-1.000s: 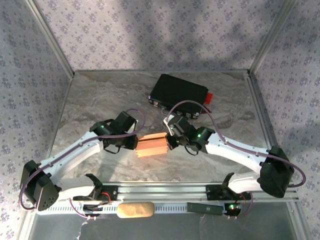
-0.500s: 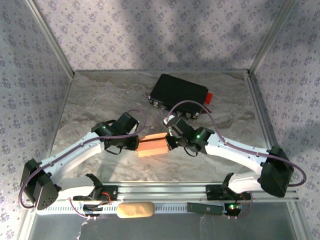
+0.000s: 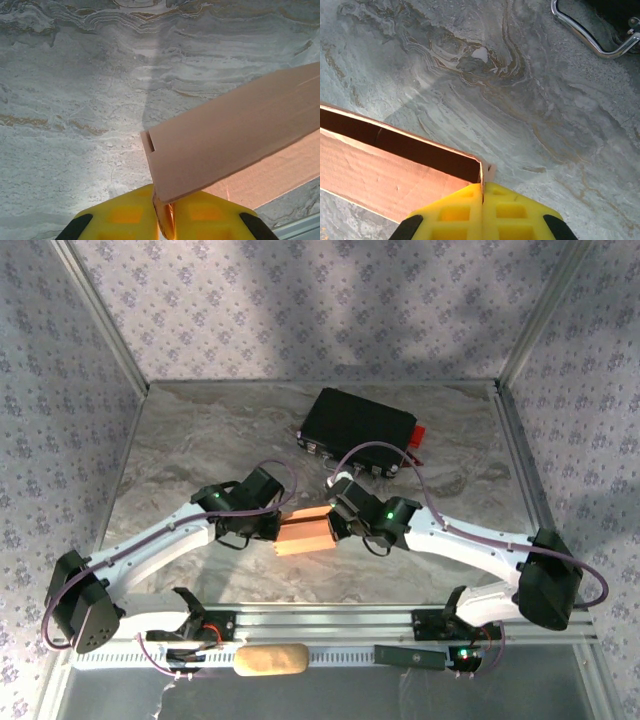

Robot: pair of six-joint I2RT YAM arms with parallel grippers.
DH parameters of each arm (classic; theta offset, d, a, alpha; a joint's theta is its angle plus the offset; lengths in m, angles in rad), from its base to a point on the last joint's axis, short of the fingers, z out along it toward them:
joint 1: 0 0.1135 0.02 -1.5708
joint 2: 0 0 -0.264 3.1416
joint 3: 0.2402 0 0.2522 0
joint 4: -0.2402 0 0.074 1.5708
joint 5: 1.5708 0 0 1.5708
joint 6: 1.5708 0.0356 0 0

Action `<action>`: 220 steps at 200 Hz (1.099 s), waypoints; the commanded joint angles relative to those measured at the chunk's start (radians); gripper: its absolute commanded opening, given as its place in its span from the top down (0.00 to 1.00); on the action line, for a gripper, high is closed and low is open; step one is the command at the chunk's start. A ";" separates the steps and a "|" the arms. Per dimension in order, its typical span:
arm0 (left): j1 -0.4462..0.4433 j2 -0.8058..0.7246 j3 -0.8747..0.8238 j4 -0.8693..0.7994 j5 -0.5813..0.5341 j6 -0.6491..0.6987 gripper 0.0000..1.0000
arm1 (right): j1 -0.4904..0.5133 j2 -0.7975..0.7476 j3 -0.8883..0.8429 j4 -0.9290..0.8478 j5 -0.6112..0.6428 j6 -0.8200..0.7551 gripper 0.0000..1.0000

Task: Fold the paper box

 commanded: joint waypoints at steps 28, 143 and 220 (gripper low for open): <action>-0.017 -0.008 -0.006 0.050 -0.027 -0.047 0.86 | 0.068 0.002 -0.017 -0.007 0.100 0.123 1.00; -0.040 -0.070 -0.080 0.112 -0.077 -0.084 0.88 | 0.203 -0.031 -0.105 0.018 0.310 0.363 1.00; -0.051 -0.079 -0.098 0.121 -0.076 -0.100 0.88 | 0.287 0.033 -0.089 -0.049 0.422 0.540 1.00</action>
